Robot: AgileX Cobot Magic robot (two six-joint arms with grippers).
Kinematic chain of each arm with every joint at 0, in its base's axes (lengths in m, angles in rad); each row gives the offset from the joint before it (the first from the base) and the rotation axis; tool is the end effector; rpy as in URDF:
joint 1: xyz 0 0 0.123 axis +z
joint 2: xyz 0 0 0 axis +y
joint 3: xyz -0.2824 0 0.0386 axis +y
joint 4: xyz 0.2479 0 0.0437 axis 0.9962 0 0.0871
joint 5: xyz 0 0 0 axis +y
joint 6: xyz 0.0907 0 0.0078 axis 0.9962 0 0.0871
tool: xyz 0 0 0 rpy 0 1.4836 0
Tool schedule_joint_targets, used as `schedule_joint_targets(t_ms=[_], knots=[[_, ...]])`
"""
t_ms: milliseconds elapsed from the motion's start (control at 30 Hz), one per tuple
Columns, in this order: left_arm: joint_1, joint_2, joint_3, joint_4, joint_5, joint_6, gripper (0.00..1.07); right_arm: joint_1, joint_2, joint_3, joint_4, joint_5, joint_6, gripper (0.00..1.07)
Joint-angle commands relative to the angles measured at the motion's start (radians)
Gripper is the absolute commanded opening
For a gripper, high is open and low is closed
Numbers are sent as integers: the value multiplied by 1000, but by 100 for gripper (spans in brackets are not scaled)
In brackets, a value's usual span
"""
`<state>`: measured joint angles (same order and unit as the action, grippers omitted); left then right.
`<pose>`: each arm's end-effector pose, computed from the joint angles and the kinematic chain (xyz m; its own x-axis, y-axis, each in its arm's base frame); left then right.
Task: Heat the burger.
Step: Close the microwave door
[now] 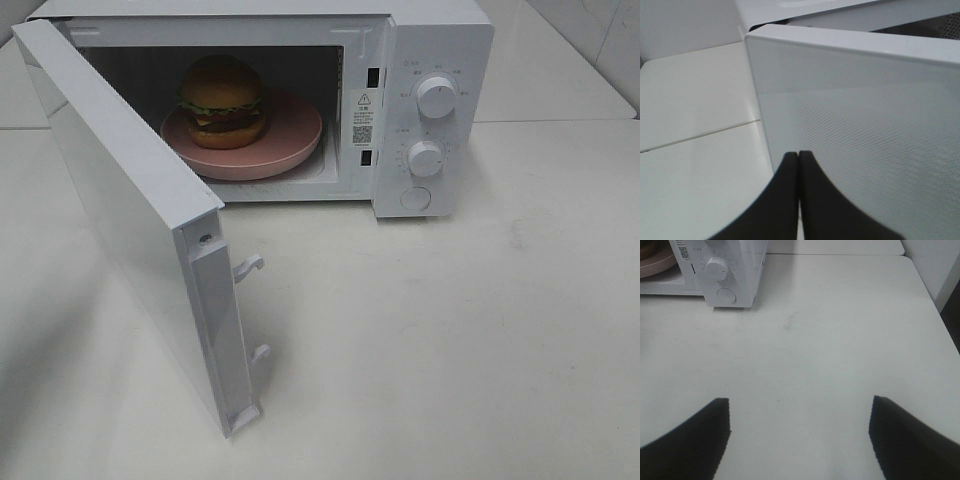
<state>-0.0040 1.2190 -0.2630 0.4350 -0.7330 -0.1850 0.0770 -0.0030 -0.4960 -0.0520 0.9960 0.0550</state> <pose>0.2034 -0.0264 0.2080 -0.1398 0.1416 -0.9800 0.3049 0.9478 0.0935 -0.0021 -0.0041 0.2815 -0.3975 -0.0039 -0.9176 -0.0263 0.9996 0.0072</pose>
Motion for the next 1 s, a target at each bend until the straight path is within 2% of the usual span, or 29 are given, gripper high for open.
schedule_joint_targets(t_ms=[33,200,267,300,367,567,700,733,800,900,933,1000], knots=[[-1,33,3,25,-73,-20,0,-7,-30,0,1,2,-6,76],[-16,111,-20,49,-100,-19,0,-7,-30,0,0,2,-3,76],[-69,145,-45,49,-95,-10,0,-7,-30,0,-1,2,-2,76],[-69,145,-45,49,-95,-10,0,-7,-30,0,-1,2,-2,76],[-113,179,-67,32,-96,20,0,-7,-30,0,-1,2,-2,76],[-184,226,-87,-17,-98,22,0,-7,-30,0,-1,2,-2,76],[-262,249,-110,-117,-93,49,0,-7,-30,0,-1,2,-2,76],[-262,249,-110,-117,-93,49,0,-7,-30,0,-1,2,-2,76],[-316,249,-128,-208,-88,97,0,-7,-30,0,-1,2,-2,76],[-326,249,-132,-234,-84,101,0,-7,-30,0,-1,2,-2,76],[-344,249,-141,-280,-67,104,0,-7,-30,0,-1,2,-2,76],[-353,249,-147,-303,-49,110,0,-7,-30,0,-1,2,-2,76]])
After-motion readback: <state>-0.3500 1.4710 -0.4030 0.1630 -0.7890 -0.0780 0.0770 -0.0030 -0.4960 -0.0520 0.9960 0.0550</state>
